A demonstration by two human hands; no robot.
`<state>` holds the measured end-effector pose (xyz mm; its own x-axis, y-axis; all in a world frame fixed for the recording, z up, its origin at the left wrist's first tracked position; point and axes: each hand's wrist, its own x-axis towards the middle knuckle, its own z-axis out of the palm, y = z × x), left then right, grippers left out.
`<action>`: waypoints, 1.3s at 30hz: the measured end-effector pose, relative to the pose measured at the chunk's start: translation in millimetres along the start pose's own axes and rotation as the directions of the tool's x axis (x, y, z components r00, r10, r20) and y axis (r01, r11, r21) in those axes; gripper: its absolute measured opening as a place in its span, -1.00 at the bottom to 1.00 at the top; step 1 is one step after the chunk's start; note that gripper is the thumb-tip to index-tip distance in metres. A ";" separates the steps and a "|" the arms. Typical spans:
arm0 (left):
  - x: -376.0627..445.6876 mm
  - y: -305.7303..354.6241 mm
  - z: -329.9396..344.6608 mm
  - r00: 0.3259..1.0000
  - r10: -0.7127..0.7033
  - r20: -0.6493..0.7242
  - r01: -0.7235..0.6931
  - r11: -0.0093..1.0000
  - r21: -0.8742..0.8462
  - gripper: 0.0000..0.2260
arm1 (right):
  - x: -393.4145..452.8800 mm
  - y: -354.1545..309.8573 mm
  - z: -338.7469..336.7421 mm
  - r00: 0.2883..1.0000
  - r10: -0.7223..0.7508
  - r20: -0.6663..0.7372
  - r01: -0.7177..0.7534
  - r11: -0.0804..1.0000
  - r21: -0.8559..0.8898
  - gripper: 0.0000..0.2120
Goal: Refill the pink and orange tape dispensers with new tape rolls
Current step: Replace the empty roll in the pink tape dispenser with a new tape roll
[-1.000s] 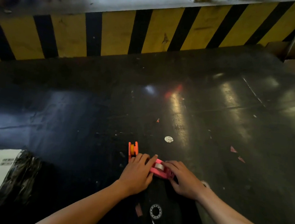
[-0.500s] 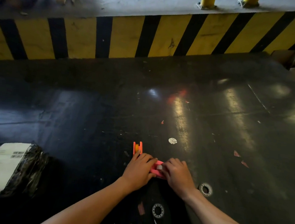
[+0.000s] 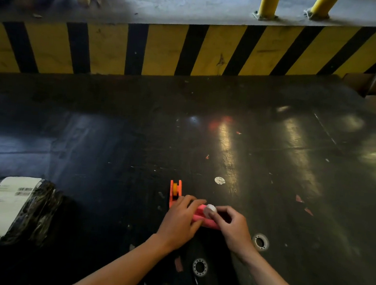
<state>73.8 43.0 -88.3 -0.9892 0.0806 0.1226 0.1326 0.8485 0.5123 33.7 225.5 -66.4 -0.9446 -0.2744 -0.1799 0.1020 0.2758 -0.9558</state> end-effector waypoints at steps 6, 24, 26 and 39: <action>-18.1 25.4 -6.4 0.998 -0.024 -0.055 0.005 0.947 -0.320 -0.77 | -24.4 -9.4 -1.2 0.979 0.168 0.118 -0.202 0.897 0.393 -0.78; -36.0 25.9 -17.0 0.986 0.012 -0.164 -0.062 0.949 -0.309 -0.84 | -35.9 8.4 4.2 0.927 0.361 0.100 -0.373 0.862 0.345 -0.84; -39.3 23.5 -17.1 0.984 -0.043 -0.170 -0.021 0.933 -0.359 -0.84 | -37.4 20.2 0.8 0.971 0.238 0.002 -0.233 0.956 -0.177 -0.84; -56.3 8.9 -7.2 0.974 -0.217 -0.060 0.176 0.902 -0.395 -0.71 | -48.6 50.9 -12.9 0.990 -0.018 0.143 0.107 0.754 -0.648 -0.79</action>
<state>131.1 42.2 -84.5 -0.9887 -0.1372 0.0597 -0.0301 0.5730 0.8190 80.7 264.8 -103.3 -0.8918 -0.4084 -0.1946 -0.2264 0.7753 -0.5896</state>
